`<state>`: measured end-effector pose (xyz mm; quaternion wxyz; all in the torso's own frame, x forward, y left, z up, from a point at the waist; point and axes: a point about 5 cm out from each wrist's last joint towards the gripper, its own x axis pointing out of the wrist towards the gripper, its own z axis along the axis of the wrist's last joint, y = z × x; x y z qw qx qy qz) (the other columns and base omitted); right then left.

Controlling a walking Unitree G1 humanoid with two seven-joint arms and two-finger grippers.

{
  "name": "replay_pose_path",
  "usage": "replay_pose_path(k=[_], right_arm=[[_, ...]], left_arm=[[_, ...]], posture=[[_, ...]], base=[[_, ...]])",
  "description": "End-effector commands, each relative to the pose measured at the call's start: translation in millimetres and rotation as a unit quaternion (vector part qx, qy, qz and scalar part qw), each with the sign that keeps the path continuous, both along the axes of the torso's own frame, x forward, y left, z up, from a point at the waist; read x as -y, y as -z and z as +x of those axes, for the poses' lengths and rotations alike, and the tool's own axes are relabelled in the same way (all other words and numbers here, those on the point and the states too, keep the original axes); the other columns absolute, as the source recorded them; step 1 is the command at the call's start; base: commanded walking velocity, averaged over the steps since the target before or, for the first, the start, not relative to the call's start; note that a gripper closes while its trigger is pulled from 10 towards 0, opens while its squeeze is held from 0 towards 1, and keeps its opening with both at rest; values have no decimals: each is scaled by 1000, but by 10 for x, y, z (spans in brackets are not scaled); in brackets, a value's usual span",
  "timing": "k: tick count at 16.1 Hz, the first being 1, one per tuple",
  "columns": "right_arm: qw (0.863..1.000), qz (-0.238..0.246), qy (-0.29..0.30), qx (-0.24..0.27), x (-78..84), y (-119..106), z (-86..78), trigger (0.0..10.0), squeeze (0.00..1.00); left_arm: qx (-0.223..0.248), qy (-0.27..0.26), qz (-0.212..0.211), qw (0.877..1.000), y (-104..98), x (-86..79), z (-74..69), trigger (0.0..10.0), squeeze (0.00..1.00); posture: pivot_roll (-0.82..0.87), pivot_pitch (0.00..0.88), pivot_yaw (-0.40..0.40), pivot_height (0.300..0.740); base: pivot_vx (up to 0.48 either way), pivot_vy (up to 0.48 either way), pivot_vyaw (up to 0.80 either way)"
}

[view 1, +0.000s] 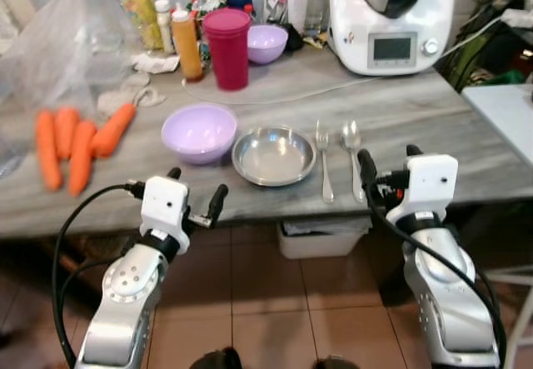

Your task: Setting the table

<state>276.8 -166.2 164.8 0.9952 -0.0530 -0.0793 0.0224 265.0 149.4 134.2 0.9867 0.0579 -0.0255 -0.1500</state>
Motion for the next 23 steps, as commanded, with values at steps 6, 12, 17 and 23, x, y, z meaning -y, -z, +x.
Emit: replay_pose_path(k=[6,12,17,23], right_arm=[[1000,7,2,9,-14,-55,16,10000,0],[1000,7,1,12,-24,-60,24,10000,0],[1000,10,-1,11,-39,-48,30,10000,0],[1000,11,3,13,-25,-56,28,10000,0]], left_arm=[[-11,2,7,1000,26,1,-21,10000,0],[-5,20,-5,1000,30,-18,-8,10000,0],[-6,29,-32,999,34,18,-11,10000,0],[-7,41,-32,999,57,31,-5,10000,0]], posture=[[-205,65,68,740],[-204,70,72,740],[-198,70,74,740],[-208,71,77,740]], base=[[-430,0,0],[-180,0,0],[0,-331,0],[0,-480,0]])
